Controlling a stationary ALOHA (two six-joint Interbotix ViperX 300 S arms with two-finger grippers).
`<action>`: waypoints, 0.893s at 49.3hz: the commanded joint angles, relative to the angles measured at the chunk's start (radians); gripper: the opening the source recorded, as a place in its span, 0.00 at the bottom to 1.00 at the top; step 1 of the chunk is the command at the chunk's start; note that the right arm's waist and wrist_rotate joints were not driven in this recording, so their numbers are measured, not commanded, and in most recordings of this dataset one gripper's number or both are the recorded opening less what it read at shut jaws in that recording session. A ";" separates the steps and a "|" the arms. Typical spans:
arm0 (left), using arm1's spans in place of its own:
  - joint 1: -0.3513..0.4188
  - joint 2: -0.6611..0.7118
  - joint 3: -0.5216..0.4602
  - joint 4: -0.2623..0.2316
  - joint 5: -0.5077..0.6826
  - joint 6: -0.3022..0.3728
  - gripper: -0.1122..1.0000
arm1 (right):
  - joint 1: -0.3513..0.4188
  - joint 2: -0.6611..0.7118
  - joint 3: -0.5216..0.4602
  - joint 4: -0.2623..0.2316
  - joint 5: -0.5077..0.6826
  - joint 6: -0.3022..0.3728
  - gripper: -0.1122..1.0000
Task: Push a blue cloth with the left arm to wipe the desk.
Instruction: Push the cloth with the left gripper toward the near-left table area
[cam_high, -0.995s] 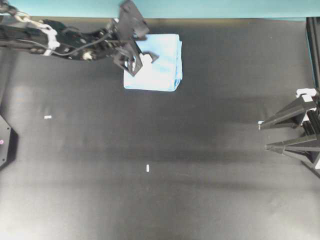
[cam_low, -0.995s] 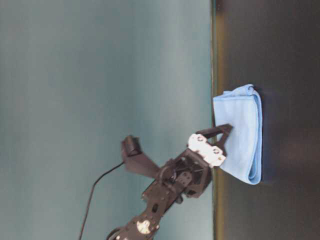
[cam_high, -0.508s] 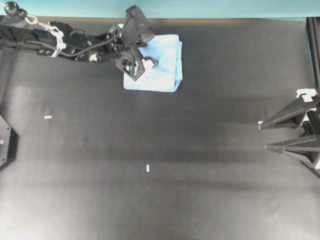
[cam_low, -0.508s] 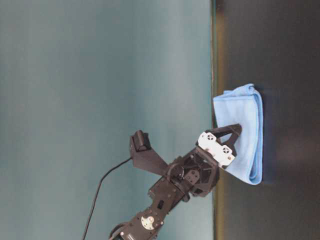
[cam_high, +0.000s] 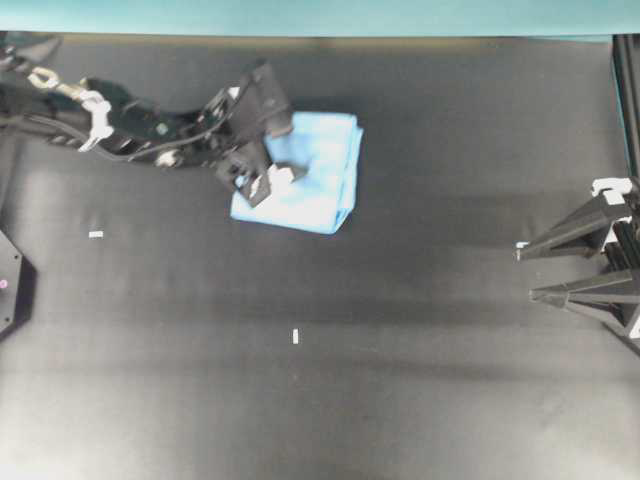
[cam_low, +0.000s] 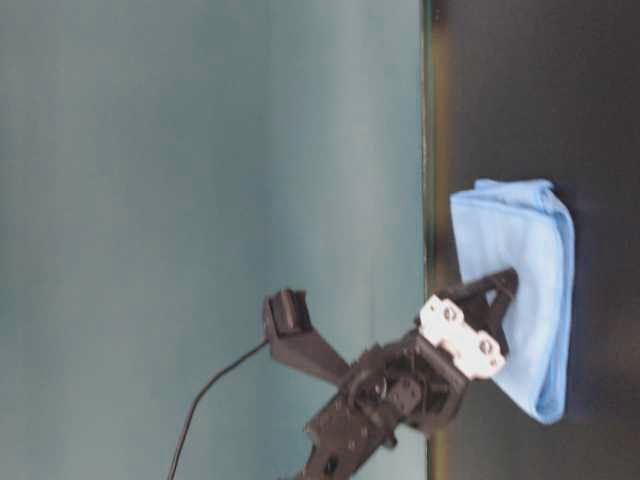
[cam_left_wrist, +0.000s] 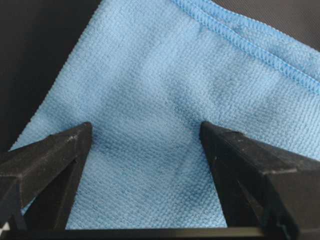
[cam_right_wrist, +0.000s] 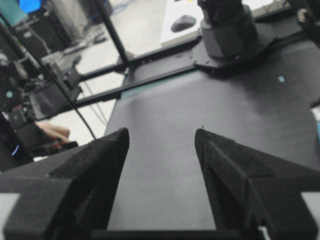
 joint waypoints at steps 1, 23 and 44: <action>-0.028 -0.046 0.040 0.003 -0.009 -0.003 0.87 | 0.000 0.005 -0.006 0.000 -0.008 0.000 0.59; -0.179 -0.175 0.224 0.003 -0.044 -0.005 0.87 | -0.002 0.005 -0.006 0.002 -0.012 0.000 0.59; -0.356 -0.245 0.322 0.003 -0.044 -0.006 0.87 | 0.000 0.005 -0.006 0.003 -0.012 0.000 0.59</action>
